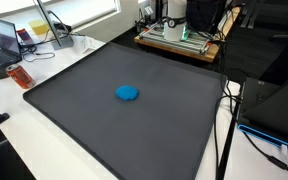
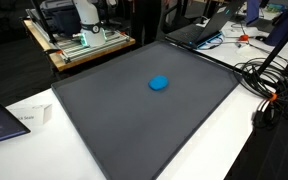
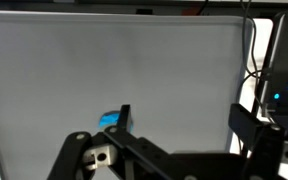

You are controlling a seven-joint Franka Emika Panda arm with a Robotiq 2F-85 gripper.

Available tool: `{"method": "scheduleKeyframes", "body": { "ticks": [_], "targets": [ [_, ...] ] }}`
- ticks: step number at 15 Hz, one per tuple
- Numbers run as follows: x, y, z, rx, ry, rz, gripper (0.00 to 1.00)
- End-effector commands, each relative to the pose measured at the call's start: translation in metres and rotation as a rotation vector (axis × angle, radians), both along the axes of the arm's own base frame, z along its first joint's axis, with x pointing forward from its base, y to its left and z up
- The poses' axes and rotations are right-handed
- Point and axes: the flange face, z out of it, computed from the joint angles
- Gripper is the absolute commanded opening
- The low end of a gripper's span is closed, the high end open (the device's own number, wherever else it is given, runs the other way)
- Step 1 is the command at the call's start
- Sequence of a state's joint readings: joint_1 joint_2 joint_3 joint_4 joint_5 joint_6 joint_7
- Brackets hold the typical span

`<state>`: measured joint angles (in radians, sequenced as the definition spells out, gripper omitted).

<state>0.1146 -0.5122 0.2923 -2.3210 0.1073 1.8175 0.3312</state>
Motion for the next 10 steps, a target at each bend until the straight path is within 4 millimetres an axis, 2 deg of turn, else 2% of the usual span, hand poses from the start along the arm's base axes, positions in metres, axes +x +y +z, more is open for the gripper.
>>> {"method": "scheduleKeyframes", "body": {
  "ticks": [1, 6, 10],
  "targets": [
    [0.017, 0.022, -0.018, 0.079, 0.055, -0.149, 1.0],
    [0.042, 0.032, -0.049, 0.176, 0.042, -0.357, 1.0],
    [0.064, 0.036, -0.06, 0.209, -0.066, -0.521, 1.0]
  ]
}}
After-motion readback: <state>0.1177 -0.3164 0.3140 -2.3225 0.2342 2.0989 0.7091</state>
